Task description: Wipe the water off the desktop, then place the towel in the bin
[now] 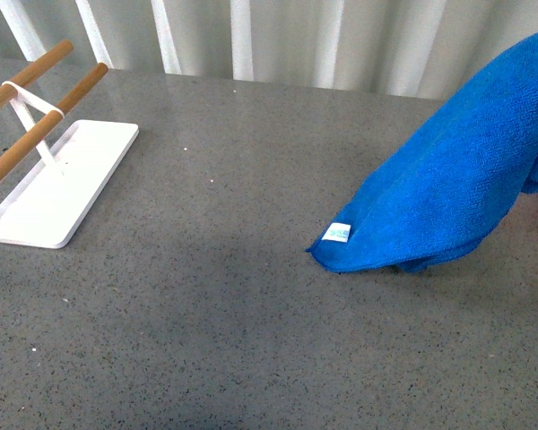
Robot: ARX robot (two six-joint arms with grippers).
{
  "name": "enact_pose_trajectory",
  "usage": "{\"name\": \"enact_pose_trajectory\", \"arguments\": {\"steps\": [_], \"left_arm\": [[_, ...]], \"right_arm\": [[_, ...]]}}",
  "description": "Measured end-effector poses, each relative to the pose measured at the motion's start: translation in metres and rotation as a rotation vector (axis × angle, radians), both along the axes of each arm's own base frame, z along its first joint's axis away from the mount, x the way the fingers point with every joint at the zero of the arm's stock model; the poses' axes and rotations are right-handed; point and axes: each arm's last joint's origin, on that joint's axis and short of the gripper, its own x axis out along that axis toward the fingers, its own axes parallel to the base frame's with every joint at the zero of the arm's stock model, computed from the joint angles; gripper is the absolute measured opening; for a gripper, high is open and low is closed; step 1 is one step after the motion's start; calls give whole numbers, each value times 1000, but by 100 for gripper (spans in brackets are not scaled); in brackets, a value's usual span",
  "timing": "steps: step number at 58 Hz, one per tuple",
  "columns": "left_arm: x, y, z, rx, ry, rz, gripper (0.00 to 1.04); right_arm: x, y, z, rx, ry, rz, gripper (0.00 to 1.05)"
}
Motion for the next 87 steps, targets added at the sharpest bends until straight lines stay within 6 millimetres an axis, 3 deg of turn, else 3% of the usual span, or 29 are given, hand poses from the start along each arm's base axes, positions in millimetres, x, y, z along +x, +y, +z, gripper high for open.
{"name": "enact_pose_trajectory", "arguments": {"steps": [30,39,48,53,63,73,87], "left_arm": [[-16,0,-3,1,5,0,4],[-16,0,-3,1,5,0,33],[-16,0,-3,1,5,0,58],[-16,0,-3,1,5,0,75],[-16,0,-3,2,5,0,99],[-16,0,-3,2,5,0,98],[-16,0,-3,2,5,0,98]], "right_arm": [[7,-1,-2,-17,33,-46,3],[35,-2,-20,-18,182,-163,3],[60,6,-52,7,388,-234,3],[69,15,-65,33,490,-235,3],[80,31,-84,85,637,-240,3],[86,31,-101,155,700,-277,3],[93,2,-116,186,700,-368,3]]}}
